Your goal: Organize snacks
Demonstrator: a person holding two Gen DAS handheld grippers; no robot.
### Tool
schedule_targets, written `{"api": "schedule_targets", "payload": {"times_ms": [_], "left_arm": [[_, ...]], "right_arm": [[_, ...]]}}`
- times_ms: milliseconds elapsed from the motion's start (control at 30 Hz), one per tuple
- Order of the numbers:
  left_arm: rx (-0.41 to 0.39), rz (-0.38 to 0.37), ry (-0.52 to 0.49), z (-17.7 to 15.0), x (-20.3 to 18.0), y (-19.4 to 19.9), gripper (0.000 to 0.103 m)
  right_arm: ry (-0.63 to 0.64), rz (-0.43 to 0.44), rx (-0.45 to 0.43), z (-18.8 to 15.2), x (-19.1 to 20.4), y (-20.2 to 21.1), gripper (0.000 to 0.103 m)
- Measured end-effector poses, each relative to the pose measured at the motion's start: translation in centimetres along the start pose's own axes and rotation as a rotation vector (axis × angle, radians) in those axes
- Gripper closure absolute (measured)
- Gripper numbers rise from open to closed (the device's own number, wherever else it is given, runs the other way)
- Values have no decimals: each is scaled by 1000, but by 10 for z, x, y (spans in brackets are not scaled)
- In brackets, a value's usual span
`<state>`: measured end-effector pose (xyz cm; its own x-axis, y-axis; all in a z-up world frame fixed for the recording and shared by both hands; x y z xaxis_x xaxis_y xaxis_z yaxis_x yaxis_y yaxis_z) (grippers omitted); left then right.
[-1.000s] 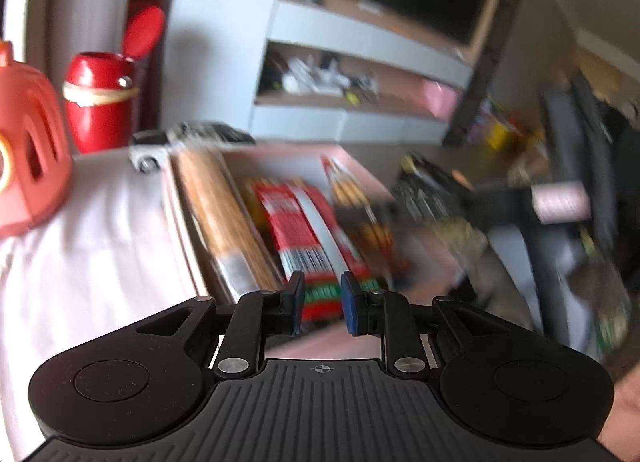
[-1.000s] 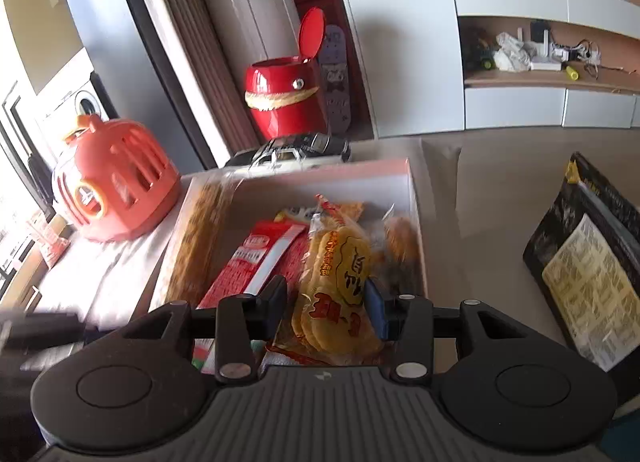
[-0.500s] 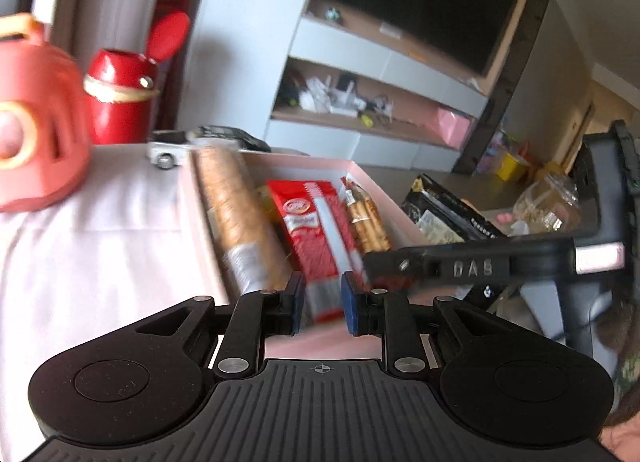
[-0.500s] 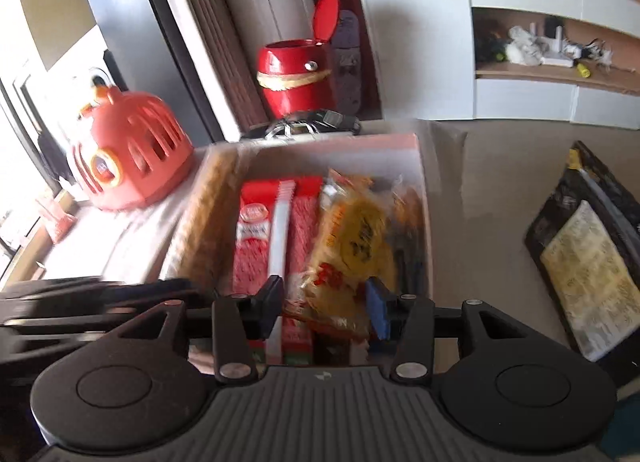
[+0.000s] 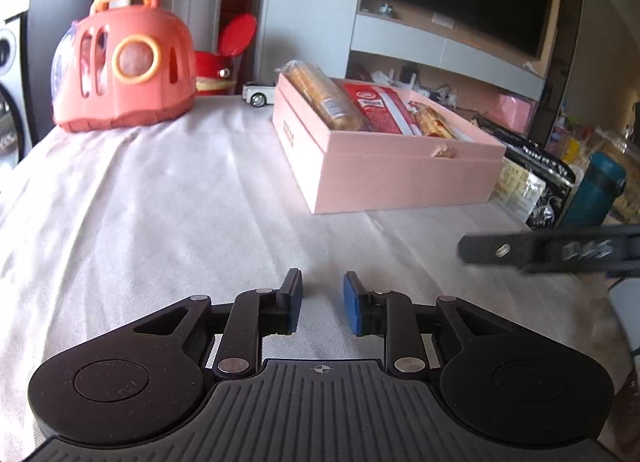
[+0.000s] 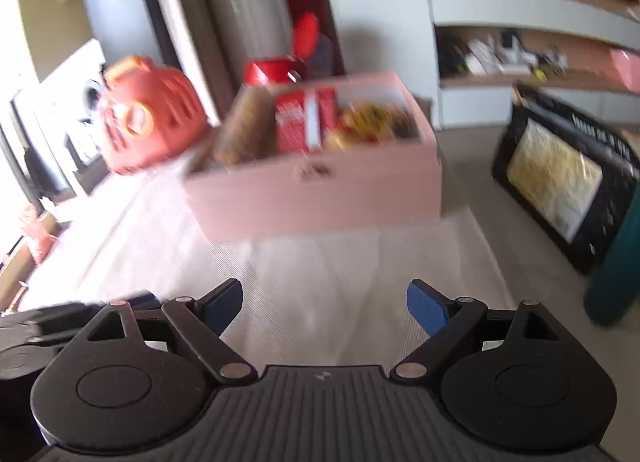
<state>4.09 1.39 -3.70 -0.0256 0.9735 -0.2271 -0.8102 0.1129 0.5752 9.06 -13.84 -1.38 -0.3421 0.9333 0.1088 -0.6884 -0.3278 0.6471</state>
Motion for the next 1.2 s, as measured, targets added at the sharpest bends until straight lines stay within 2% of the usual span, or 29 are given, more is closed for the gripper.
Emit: {"api": "schedule_targets", "payload": {"times_ms": [67, 200, 300, 367, 567, 667, 1200], "left_arm": [[3, -1, -13, 1, -4, -3, 70], [4, 8, -25, 1, -9, -10, 68], [2, 15, -15, 0, -10, -13, 68], [0, 28, -27, -1, -12, -13, 67], [0, 74, -85, -3, -20, -14, 67], [0, 74, -75, -2, -19, -15, 67], [-1, 76, -57, -1, -18, -15, 67]], "right_arm": [[10, -29, 25, -5, -1, -9, 13], [120, -117, 43, -7, 5, -17, 12], [117, -138, 52, -7, 0, -22, 4], [100, -137, 56, -7, -4, -23, 1], [110, -144, 56, -6, -2, -25, 0], [122, -140, 5, -10, -2, -23, 0], [112, -186, -37, -13, 1, -20, 0]]}}
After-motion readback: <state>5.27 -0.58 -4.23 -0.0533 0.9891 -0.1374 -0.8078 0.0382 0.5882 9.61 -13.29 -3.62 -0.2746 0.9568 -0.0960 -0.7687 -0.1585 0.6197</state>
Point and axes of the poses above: each gripper's, at about its wrist camera, not at the fingertips, and y roughly against the way its jaws point, x to its left, z to its top, the point moved 7 cm from there along -y, roughly the way its jaws point, and after that the axes turned 8 degrees about y, right-handed, at the moved point
